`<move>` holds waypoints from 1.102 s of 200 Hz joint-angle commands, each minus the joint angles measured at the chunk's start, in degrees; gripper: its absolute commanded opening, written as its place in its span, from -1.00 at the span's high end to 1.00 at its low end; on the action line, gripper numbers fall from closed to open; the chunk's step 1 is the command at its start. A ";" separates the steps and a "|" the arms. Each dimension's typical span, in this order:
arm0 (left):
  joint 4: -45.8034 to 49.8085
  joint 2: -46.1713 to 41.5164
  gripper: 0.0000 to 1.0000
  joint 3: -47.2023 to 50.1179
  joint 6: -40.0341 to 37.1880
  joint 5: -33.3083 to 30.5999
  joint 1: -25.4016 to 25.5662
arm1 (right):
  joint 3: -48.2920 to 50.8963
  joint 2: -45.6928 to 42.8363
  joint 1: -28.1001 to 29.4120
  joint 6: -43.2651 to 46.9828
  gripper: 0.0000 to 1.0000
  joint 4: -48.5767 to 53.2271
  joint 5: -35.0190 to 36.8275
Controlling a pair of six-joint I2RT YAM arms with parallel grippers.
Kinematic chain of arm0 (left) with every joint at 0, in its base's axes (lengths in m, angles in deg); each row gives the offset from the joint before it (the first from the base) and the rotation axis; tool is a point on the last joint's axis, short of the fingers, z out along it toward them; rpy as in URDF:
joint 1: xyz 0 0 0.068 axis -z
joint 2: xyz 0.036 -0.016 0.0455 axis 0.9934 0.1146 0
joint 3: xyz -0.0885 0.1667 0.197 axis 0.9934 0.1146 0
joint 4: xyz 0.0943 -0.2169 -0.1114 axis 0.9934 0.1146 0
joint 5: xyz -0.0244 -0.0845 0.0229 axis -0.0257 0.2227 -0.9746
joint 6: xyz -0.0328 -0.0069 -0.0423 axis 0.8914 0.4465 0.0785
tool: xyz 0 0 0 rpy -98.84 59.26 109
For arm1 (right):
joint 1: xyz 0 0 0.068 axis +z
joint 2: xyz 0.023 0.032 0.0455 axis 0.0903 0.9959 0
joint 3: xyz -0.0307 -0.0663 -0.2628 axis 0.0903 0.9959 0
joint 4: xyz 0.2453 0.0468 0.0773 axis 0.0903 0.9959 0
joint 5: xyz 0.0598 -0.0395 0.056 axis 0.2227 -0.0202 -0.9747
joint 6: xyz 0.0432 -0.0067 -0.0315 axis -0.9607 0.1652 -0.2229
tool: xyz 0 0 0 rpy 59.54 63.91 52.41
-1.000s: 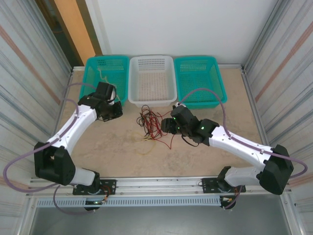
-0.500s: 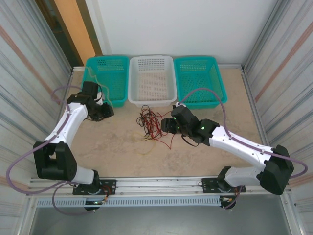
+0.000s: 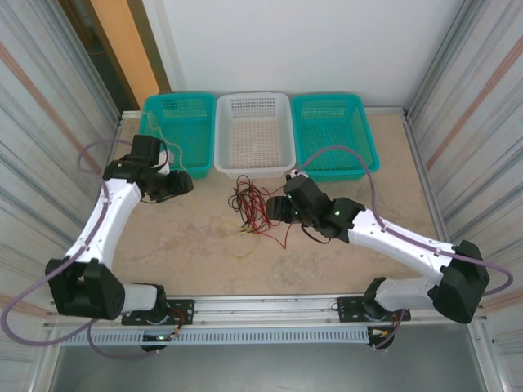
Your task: Untangle the cables
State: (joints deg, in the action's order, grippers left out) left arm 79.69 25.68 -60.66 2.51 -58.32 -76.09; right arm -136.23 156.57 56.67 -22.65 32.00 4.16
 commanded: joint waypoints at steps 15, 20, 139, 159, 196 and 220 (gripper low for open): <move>4.46 -6.99 -0.11 -3.03 1.35 -3.18 7.08 | -4.23 6.58 1.19 0.23 -0.17 0.57 -3.07; 4.13 -7.77 -0.11 -2.60 1.94 -3.16 8.44 | -4.79 7.89 1.56 0.14 -0.16 0.42 -3.45; -22.79 -10.17 -0.26 26.19 22.48 5.30 28.42 | -11.00 21.19 4.20 -4.55 -0.18 5.35 -4.24; -25.30 -7.42 -0.29 25.95 23.53 4.22 29.66 | -11.81 22.04 2.78 -5.56 -0.17 6.25 -5.32; -28.45 -5.66 -0.30 26.38 28.63 3.60 29.62 | -12.26 22.88 2.93 -5.36 -0.17 7.43 -4.85; -35.50 -6.49 -0.36 31.70 35.48 5.75 29.17 | -12.39 23.14 1.78 -5.54 -0.10 8.37 -6.39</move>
State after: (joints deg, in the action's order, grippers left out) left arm 51.83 20.09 -33.42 29.74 -54.27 -46.56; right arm -147.22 178.60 59.14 -26.54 37.59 -1.52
